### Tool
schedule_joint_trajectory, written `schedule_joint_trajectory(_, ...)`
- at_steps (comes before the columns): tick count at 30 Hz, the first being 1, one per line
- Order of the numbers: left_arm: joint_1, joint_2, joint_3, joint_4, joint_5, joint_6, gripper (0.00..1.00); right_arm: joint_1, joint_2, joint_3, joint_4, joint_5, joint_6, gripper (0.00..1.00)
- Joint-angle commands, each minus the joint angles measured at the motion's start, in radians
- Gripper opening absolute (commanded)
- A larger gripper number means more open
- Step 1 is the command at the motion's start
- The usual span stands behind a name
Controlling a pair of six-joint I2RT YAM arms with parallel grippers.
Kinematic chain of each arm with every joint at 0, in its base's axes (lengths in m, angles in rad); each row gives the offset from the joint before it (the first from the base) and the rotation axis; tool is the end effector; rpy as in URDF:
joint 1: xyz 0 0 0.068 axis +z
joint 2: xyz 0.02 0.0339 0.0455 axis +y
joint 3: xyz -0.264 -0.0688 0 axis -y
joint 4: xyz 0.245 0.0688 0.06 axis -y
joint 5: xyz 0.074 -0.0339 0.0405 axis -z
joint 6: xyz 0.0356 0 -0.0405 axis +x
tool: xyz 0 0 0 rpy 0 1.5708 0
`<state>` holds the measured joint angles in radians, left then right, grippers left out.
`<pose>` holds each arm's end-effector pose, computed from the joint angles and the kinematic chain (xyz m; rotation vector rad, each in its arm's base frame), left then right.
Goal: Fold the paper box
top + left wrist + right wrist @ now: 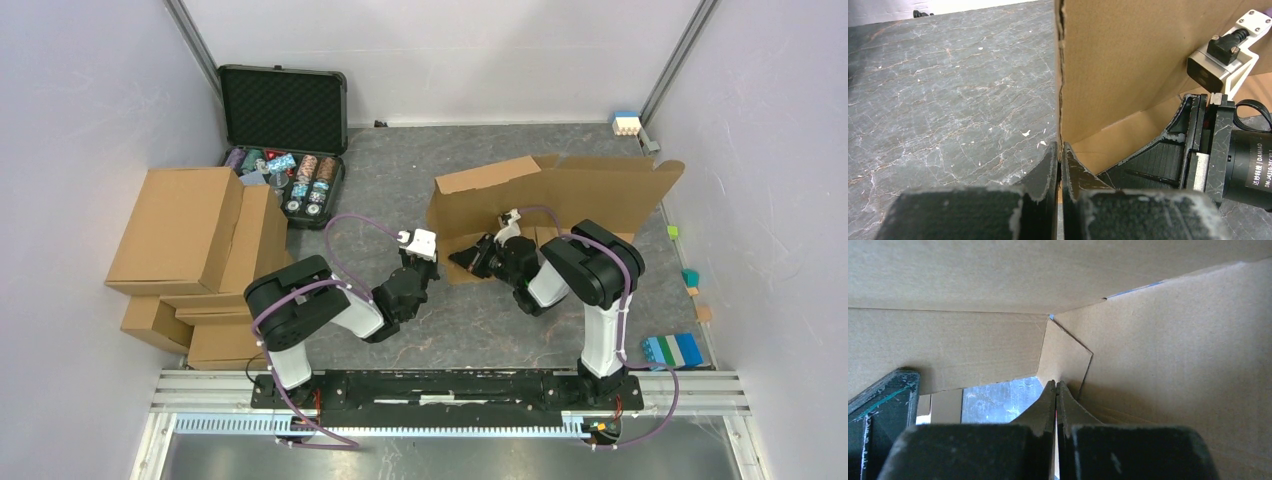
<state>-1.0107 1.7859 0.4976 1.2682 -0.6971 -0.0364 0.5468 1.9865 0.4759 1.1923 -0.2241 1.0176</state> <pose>0.1806 -0.2450 0.1508 0.2301 1.5756 -0.2630 0.2560 0.1651 0.0800 0.3215 2.0683 1.2303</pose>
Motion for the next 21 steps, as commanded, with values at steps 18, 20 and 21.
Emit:
schedule_joint_trajectory(18, 0.120, -0.493, 0.130, -0.728, 0.234, -0.175, 0.69, -0.009, -0.040, 0.009, -0.255, 0.109, -0.135, 0.00)
schedule_joint_trajectory(20, 0.168, -0.498, 0.164, -0.749, 0.279, -0.171, 0.70, -0.009, -0.040, 0.003, -0.248, 0.108, -0.136, 0.00)
schedule_joint_trajectory(21, 0.183, -0.498, 0.182, -0.757, 0.301, -0.157, 0.70, -0.009, -0.040, 0.001, -0.245, 0.105, -0.135, 0.00)
